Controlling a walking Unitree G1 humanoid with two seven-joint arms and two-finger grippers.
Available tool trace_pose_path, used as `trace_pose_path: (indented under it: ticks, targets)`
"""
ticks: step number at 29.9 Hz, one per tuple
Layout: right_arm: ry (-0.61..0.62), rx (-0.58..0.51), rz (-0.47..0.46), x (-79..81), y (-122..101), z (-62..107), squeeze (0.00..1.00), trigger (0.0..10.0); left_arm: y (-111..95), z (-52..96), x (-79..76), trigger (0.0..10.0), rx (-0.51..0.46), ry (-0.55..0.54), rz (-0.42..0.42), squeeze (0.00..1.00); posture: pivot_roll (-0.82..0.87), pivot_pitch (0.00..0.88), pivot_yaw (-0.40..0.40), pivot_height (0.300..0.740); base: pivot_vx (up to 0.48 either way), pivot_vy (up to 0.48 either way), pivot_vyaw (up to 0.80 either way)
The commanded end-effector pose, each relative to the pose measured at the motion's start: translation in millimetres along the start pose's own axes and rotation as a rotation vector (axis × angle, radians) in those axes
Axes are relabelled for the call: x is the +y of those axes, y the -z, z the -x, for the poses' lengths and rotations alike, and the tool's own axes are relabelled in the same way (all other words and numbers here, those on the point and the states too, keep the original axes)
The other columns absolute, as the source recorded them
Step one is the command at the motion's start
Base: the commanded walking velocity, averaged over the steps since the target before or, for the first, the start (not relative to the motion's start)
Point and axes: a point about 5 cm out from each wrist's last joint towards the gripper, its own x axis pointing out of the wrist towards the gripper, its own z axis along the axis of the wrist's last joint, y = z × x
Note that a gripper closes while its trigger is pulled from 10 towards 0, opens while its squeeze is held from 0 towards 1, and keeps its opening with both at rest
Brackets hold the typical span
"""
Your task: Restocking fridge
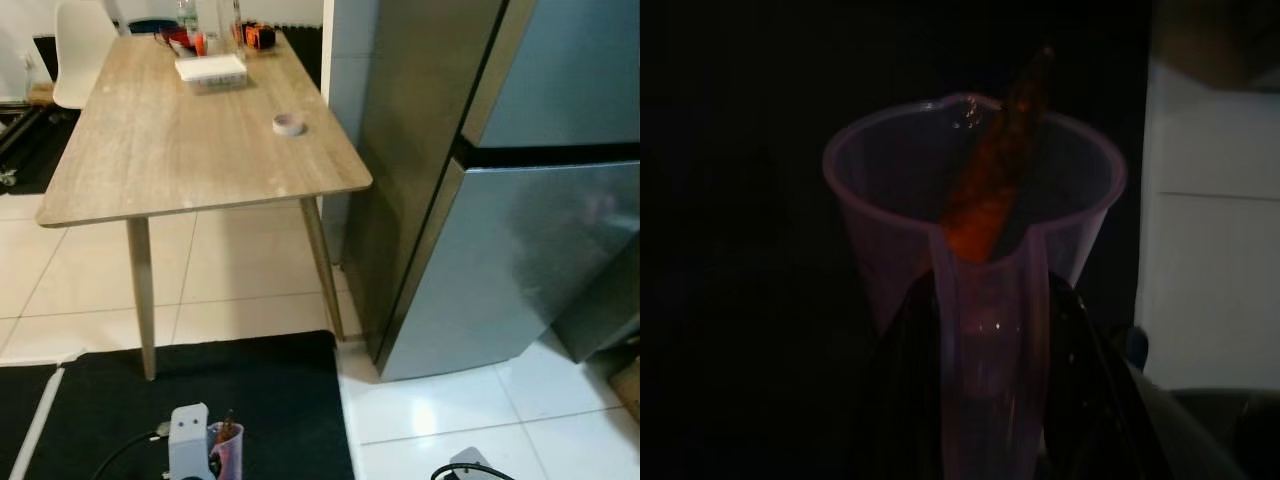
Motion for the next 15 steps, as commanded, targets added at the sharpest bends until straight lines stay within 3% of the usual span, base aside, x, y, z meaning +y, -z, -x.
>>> trace_pose_path:
  ticks: [1,10,15]
  targets:
    - [0.014,0.015,-0.015,-5.4,5.3,1.7,0.00,10.0,2.9,0.5,-2.8,10.0,0.007,0.008,-0.005,0.00,0.04,0.000,-0.062,0.740,0.000,0.000,0.00]
    - [0.017,0.013,-0.015,-5.4,5.1,1.6,0.00,10.0,1.2,-0.3,-6.5,10.0,0.002,0.025,-0.003,0.00,0.04,0.000,-0.060,0.740,0.000,0.000,0.00]
    - [0.021,0.010,-0.012,-5.9,4.6,1.7,0.00,10.0,1.8,-0.6,-10.0,10.0,0.008,0.048,0.019,0.00,0.04,0.000,-0.062,0.740,0.000,-0.436,0.00]
